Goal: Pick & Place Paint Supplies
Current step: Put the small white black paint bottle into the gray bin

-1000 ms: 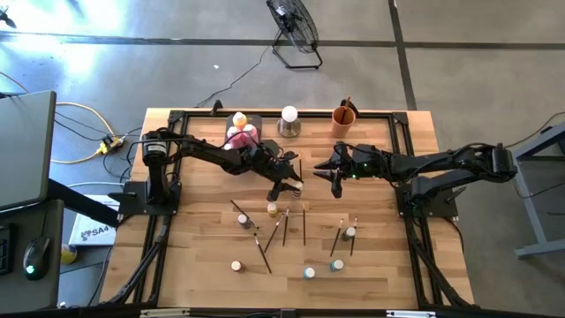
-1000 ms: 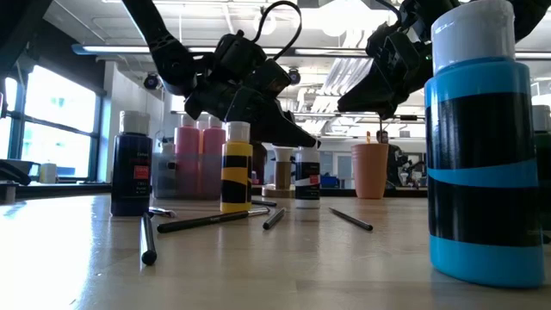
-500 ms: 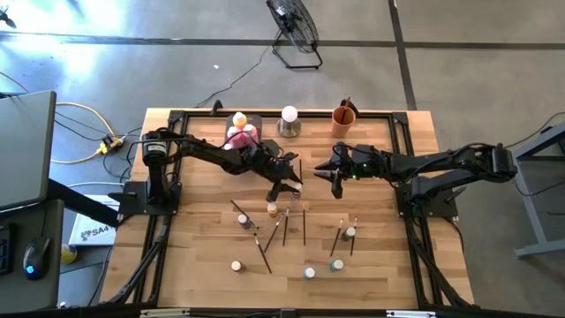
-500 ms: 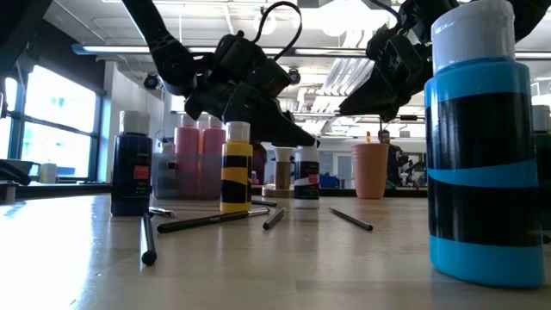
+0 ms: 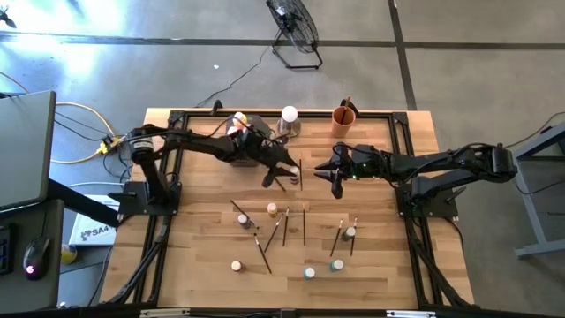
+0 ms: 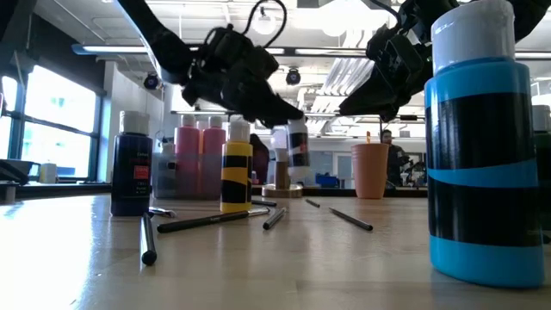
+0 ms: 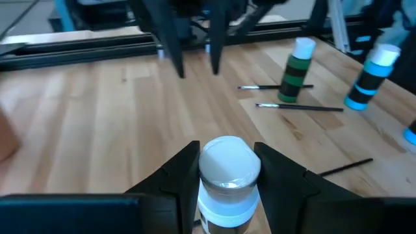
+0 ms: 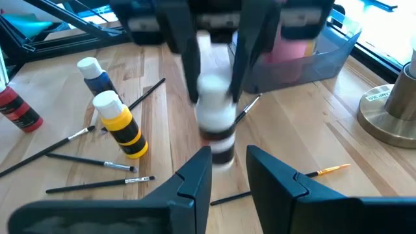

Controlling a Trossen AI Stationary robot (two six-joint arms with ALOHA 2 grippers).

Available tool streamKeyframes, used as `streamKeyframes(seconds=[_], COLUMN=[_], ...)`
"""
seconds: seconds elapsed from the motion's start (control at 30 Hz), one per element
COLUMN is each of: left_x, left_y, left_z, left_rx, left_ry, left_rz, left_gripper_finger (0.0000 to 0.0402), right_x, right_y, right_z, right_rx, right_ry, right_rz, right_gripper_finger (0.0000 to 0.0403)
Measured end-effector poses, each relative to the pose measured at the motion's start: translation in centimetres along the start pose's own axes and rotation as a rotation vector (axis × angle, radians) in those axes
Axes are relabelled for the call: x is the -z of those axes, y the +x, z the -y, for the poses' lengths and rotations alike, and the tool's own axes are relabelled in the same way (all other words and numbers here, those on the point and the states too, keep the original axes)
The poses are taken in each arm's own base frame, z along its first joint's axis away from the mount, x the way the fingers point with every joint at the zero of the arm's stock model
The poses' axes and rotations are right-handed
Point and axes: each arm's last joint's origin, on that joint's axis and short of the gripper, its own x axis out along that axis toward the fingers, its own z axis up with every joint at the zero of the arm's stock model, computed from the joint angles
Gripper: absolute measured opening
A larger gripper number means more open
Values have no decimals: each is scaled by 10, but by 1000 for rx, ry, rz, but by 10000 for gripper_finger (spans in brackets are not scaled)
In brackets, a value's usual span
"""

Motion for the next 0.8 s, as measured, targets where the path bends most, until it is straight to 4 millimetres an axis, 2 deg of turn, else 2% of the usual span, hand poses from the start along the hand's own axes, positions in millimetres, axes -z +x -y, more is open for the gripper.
streamKeyframes(seconds=[0.13,0.27,0.5,0.6,0.7,0.8], left_x=[-14,-34,-59,-60,-54,-46], left_y=[-22,-45,-76,-89,-103,-121], left_z=[-3,3,27,37,47,57], left_rx=[-55,-109,-432,-489,-512,-608], left_ry=[-24,-25,-16,-28,-85,-108], left_rz=[-31,-44,-195,-200,-183,-173], left_gripper_finger=[129,129,129,129,129,129], right_x=[0,1,1,1,1,2], right_y=[0,0,0,0,0,0], right_z=[0,0,2,2,2,2], right_rx=[0,1,47,50,50,50], right_ry=[0,-5,-7,-7,-7,-7], right_rz=[0,-6,-3,-7,-10,-12], right_gripper_finger=[91,91,91,91,91,91])
